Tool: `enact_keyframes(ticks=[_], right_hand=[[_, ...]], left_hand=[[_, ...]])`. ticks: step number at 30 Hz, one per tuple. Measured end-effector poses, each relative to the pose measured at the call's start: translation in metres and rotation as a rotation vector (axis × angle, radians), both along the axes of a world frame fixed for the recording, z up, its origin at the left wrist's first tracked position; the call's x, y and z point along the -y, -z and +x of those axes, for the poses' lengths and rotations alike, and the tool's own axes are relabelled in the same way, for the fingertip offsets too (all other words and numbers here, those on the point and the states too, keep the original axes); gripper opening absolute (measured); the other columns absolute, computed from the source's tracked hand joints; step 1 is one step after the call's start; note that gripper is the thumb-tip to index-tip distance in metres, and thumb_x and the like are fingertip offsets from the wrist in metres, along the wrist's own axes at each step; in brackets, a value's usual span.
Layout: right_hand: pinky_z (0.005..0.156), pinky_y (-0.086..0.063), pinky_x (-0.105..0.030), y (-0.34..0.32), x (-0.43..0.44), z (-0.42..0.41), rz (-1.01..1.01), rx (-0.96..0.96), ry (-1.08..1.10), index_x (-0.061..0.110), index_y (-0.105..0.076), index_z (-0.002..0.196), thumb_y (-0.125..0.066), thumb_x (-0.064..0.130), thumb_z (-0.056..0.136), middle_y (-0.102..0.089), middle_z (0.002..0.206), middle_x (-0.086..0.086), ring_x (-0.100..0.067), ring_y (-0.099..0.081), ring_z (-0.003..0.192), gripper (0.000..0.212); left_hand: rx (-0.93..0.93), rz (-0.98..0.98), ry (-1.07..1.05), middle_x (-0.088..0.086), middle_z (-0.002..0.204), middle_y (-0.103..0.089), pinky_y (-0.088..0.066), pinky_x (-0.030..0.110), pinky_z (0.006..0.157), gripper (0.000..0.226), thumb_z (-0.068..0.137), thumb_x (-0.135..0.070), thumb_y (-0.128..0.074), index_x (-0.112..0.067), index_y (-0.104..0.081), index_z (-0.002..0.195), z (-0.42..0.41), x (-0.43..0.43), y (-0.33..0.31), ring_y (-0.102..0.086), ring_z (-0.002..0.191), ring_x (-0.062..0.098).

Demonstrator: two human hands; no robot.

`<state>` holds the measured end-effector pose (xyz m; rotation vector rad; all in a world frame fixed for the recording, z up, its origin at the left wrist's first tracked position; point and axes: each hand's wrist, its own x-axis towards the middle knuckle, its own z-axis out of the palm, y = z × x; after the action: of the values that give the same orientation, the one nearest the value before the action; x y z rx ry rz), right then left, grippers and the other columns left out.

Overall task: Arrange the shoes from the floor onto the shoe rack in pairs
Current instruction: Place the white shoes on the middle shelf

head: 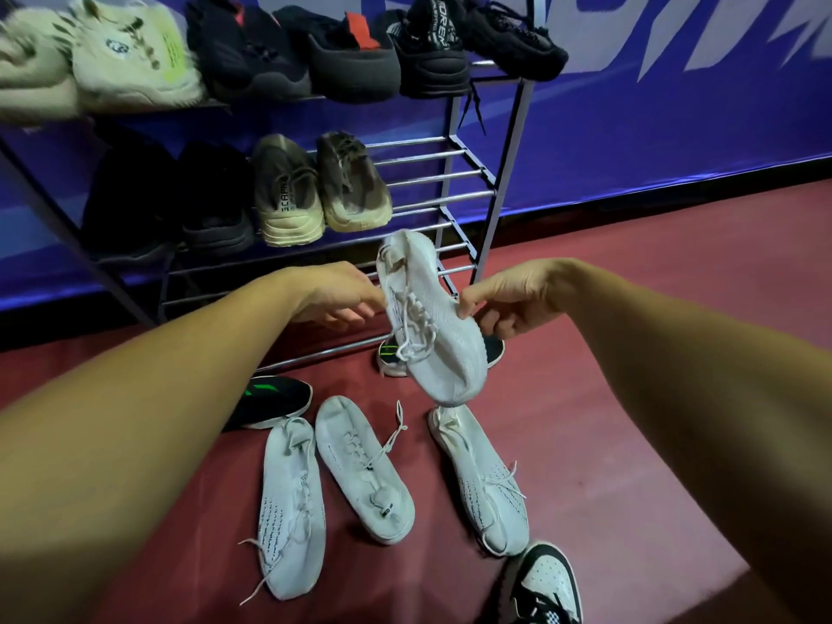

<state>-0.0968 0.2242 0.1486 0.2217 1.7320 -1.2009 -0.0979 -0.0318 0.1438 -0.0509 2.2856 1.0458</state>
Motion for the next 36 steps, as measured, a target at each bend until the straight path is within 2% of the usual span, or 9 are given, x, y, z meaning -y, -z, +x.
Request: enact_keyframes(ticks=[4,6,9,13,16,21,28,31,36], right_hand=[[0.05,-0.013,-0.015,-0.014,-0.009,-0.001,-0.077,-0.048,0.047,0.022,-0.049,0.069,-0.056,0.006,0.087,-0.039,0.06,0.009,-0.002,-0.03,0.046,0.024],[0.048,-0.015,-0.015,-0.019,-0.014,-0.001,-0.121,-0.051,0.056,0.022,-0.05,0.067,-0.064,0.007,0.076,-0.037,0.062,0.009,-0.002,-0.03,0.046,0.023],[0.043,-0.02,-0.015,-0.024,-0.022,-0.001,-0.183,-0.06,0.124,0.024,-0.047,0.066,-0.072,0.009,0.06,-0.033,0.065,0.009,-0.003,-0.031,0.045,0.03],[0.047,-0.021,-0.015,-0.028,-0.023,0.0,-0.223,-0.188,0.236,0.024,-0.043,0.067,-0.057,0.008,0.083,-0.034,0.065,0.008,-0.003,-0.031,0.046,0.027],[0.054,-0.017,-0.019,-0.027,-0.015,-0.003,-0.285,-0.272,0.3,0.025,-0.046,0.061,-0.056,0.009,0.088,-0.035,0.062,0.008,-0.005,-0.03,0.049,0.033],[0.058,-0.017,-0.022,-0.022,-0.003,-0.01,-0.35,-0.354,0.418,0.022,-0.056,0.065,-0.06,0.011,0.091,-0.048,0.058,0.008,-0.005,-0.035,0.051,0.027],[0.054,-0.024,-0.019,-0.007,0.003,-0.025,-0.379,-0.478,0.604,0.013,-0.065,0.087,-0.064,0.02,0.091,-0.052,0.054,0.01,-0.003,-0.041,0.049,0.008],[0.05,-0.026,-0.018,0.0,0.006,-0.033,-0.376,-0.573,0.674,0.011,-0.071,0.11,-0.067,0.021,0.086,-0.05,0.058,0.008,-0.004,-0.036,0.05,0.026],[0.05,-0.026,-0.018,-0.003,0.011,-0.045,-0.421,-0.674,0.699,0.015,-0.073,0.1,-0.066,0.018,0.091,-0.055,0.056,0.012,-0.001,-0.04,0.044,0.011]], left_hand=[[0.087,0.054,0.056,-0.005,0.072,-0.048,-0.031,0.026,0.061,0.011,0.086,-0.036,-0.07,-0.026,-0.065,0.087,0.003,-0.015,-0.004,-0.037,0.06,0.01],[0.102,0.155,0.029,-0.003,0.072,-0.045,-0.032,0.026,0.062,0.017,0.083,-0.037,-0.073,-0.025,-0.068,0.094,0.004,-0.021,-0.006,-0.033,0.06,0.011],[0.128,0.3,-0.027,-0.003,0.071,-0.046,-0.034,0.024,0.061,0.007,0.083,-0.025,-0.073,-0.025,-0.066,0.085,0.004,-0.029,-0.007,-0.032,0.058,0.01],[0.159,0.436,-0.125,-0.007,0.055,-0.057,-0.048,0.027,0.07,0.012,0.087,-0.015,-0.07,-0.023,-0.062,0.081,0.001,-0.037,-0.011,-0.057,0.054,0.008],[0.186,0.46,-0.222,-0.005,0.061,-0.054,-0.048,0.025,0.062,0.012,0.088,-0.021,-0.069,-0.02,-0.061,0.079,-0.003,-0.037,-0.009,-0.052,0.054,0.007],[0.157,0.517,-0.407,-0.01,0.044,-0.052,-0.025,0.017,0.053,0.02,0.094,-0.027,-0.063,-0.023,-0.059,0.075,-0.004,-0.04,-0.007,-0.043,0.037,0.001],[-0.004,0.727,-0.625,-0.008,0.058,-0.067,-0.031,0.017,0.047,0.015,0.084,-0.031,-0.077,-0.021,-0.067,0.083,-0.01,-0.06,-0.009,-0.052,0.049,0.004],[-0.037,0.794,-0.624,-0.01,0.061,-0.067,-0.031,0.02,0.049,0.011,0.085,-0.029,-0.076,-0.022,-0.068,0.083,-0.012,-0.068,-0.009,-0.053,0.054,0.004],[-0.013,0.856,-0.562,-0.009,0.06,-0.062,-0.033,0.019,0.05,0.01,0.086,-0.023,-0.07,-0.024,-0.061,0.082,-0.017,-0.074,-0.008,-0.057,0.054,0.005]])
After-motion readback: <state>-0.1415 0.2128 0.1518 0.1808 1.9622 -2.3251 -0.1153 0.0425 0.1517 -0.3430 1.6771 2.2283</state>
